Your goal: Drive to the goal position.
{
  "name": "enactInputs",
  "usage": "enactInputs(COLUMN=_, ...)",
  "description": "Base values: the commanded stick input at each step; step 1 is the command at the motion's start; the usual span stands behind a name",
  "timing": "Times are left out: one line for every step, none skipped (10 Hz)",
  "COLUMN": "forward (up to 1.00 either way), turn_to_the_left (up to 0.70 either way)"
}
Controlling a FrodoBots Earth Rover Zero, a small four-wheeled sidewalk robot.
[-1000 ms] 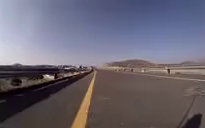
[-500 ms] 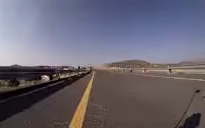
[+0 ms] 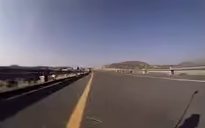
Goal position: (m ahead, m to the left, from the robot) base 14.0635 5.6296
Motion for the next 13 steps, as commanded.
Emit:
enactInputs(forward=0.85, turn_to_the_left=0.00)
enactInputs(forward=0.85, turn_to_the_left=0.00)
enactInputs(forward=0.85, turn_to_the_left=0.00)
enactInputs(forward=0.85, turn_to_the_left=0.00)
enactInputs(forward=0.85, turn_to_the_left=0.00)
enactInputs(forward=0.85, turn_to_the_left=0.00)
enactInputs(forward=0.85, turn_to_the_left=0.00)
enactInputs(forward=0.85, turn_to_the_left=0.00)
enactInputs(forward=0.85, turn_to_the_left=0.00)
enactInputs(forward=0.85, turn_to_the_left=0.00)
enactInputs(forward=0.85, turn_to_the_left=0.00)
enactInputs(forward=0.85, turn_to_the_left=0.00)
enactInputs(forward=0.85, turn_to_the_left=0.00)
